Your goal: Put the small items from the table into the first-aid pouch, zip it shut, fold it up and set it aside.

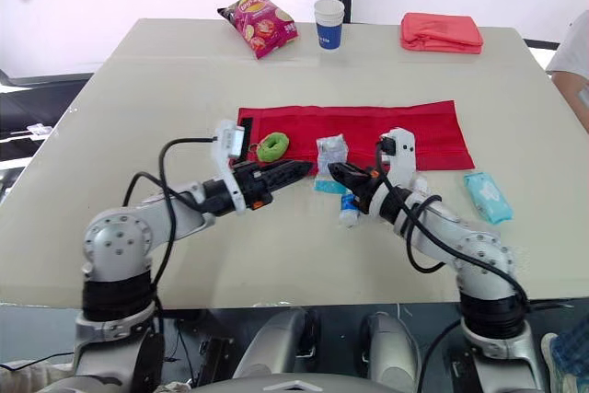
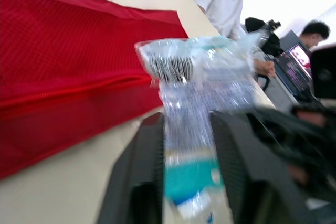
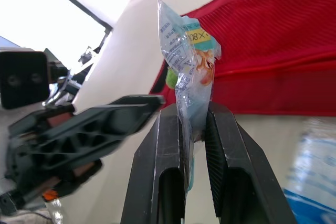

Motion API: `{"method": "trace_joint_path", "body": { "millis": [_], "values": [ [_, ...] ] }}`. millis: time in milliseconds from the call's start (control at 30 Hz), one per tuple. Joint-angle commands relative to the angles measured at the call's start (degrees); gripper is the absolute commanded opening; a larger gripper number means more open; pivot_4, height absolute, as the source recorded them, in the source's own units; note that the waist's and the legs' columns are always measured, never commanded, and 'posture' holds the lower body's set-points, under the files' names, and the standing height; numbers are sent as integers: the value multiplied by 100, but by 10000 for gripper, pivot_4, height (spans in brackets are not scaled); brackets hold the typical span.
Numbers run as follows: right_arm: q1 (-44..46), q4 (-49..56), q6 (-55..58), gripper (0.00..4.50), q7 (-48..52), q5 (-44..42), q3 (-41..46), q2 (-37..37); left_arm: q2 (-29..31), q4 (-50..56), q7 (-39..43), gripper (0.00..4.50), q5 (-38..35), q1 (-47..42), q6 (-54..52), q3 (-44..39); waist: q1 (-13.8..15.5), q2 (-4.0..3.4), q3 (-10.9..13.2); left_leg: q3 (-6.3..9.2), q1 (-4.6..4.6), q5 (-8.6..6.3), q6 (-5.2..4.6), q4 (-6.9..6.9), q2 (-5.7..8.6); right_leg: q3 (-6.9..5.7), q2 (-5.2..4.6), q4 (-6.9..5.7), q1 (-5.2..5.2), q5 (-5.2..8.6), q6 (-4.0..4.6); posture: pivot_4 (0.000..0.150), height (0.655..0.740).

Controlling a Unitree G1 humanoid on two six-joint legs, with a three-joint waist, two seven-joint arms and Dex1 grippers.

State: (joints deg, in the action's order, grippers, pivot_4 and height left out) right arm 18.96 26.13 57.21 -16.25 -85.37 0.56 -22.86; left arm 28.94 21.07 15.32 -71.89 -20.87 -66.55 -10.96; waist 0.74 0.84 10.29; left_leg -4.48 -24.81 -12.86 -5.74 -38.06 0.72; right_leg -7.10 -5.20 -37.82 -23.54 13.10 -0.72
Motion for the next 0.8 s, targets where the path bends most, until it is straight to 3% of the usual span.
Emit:
{"method": "trace_joint_path", "body": {
  "millis": [33, 67, 100, 233, 433, 600, 700, 800],
  "values": [
    [4, 167, 291, 593, 453, -670, 128, -497, 401, -34, 1023, 37139, -253, 58, -79, -84, 6, -4, 1, 0, 2, -5, 9, 2, 0, 0, -1, 1, 1, 0, 0, 1500, 7400],
    [16, 136, 341, 593, 554, -791, 144, -666, 529, -139, 1289, 41831, -187, 65, -47, -56, 10, -4, 1, 0, 1, -6, 10, 3, 0, 0, -1, 2, 0, 0, 0, 1500, 7400],
    [27, 117, 369, 593, 638, -873, 148, -800, 632, -234, 1484, 42407, -56, 68, 17, -22, 11, -4, 1, 0, 0, -6, 10, 3, 0, -1, -1, 3, 0, 1, -1, 1500, 7400],
    [-49, 140, 322, 593, 754, -1229, 135, -1160, 1096, -483, 2173, 42407, 1060, -58, 729, 368, 9, -4, 1, -2, 0, -8, 12, 10, 0, 0, -3, 10, 0, 10, -17, 1500, 7400],
    [-533, 534, -29, 592, 738, -1831, 234, -1514, 1394, -1915, 3181, 42407, 3270, -1293, 2362, 1511, 84, -4, 2, -7, -2, -9, 13, 29, 0, -4, -15, 27, -2, 0, -1, 1500, 7400],
    [-757, 754, -408, 591, 663, -1733, 284, -1605, 1145, -3801, 4059, 42407, 5181, -2482, 4148, 2718, 93, -3, 2, -13, -3, -10, 11, 37, 1, -4, -19, 40, -3, -1, -5, 1500, 7400],
    [-804, 819, -594, 591, 605, -1555, 232, -1550, 593, -5068, 4264, 42407, 5712, -3118, 4881, 2902, 125, -1, 3, -15, -6, 2, -11, 42, 0, -5, -21, 43, -8, -3, -4, 1500, 7400],
    [-933, 996, -718, 591, 542, -1377, 186, -1536, 428, -5898, 4515, 42407, 6161, -3468, 5323, 3004, 121, 3, 5, -15, -14, 3, -16, 44, -1, -6, -23, 47, -15, -3, -5, 1500, 7400]
  ]
}}
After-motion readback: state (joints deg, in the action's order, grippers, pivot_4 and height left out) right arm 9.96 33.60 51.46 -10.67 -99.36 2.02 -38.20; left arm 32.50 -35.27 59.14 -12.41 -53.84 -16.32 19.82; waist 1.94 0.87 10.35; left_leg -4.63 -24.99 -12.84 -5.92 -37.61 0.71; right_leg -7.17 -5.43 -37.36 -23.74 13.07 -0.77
